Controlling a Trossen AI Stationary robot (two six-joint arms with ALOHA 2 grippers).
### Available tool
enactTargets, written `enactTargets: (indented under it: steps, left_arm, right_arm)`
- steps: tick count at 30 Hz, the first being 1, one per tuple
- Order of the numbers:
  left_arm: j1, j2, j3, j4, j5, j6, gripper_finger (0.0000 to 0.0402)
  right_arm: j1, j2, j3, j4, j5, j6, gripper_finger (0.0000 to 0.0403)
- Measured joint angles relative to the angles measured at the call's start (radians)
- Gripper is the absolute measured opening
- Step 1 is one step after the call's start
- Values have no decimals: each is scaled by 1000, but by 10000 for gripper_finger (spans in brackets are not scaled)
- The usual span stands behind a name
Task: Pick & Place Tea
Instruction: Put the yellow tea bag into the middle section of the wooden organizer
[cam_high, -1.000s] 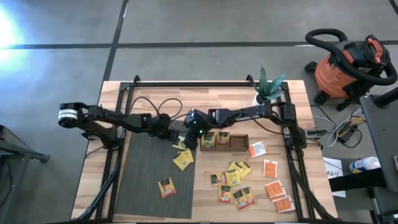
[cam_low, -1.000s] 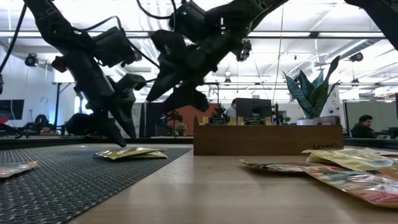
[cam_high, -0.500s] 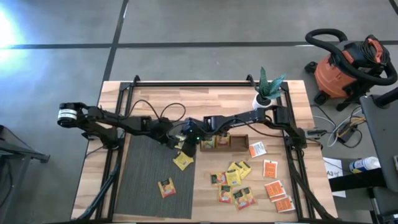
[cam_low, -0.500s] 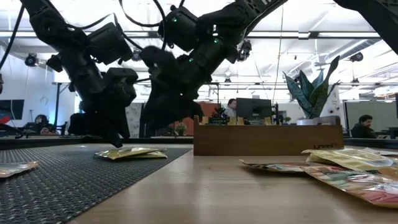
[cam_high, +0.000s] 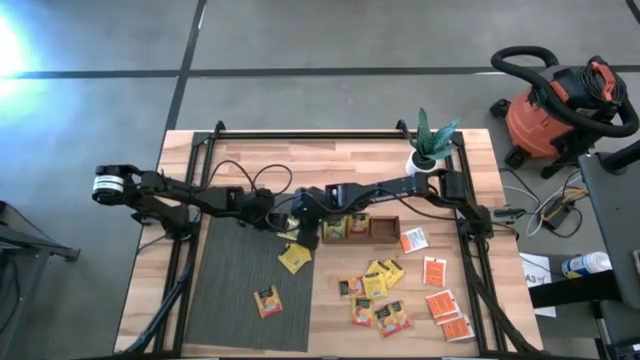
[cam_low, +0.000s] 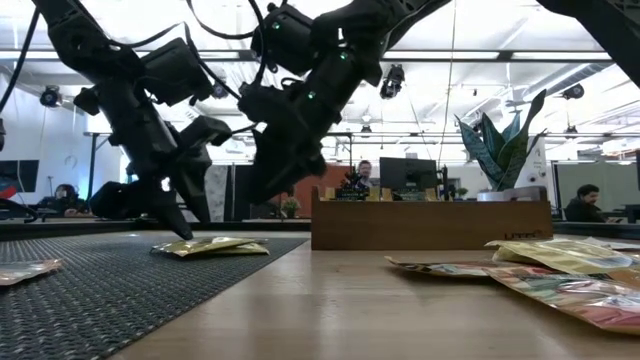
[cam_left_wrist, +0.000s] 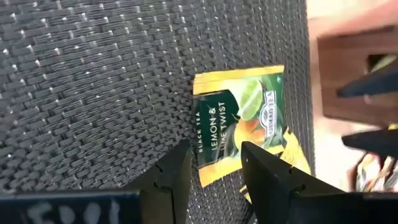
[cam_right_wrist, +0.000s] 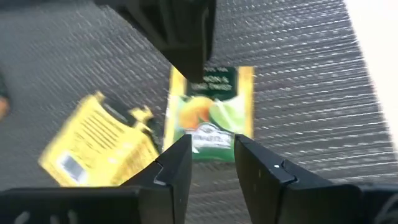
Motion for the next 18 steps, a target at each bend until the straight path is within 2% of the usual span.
enactTargets:
  steps: [5,18]
  left_arm:
    - [0,0,0,3,18,-7,135]
    - [-13,58,-3,110,28,-80,135]
  right_arm:
    - [-2,2,5,-14,19,-108,118]
    - [-2,85,39,-79,18,-183,118]
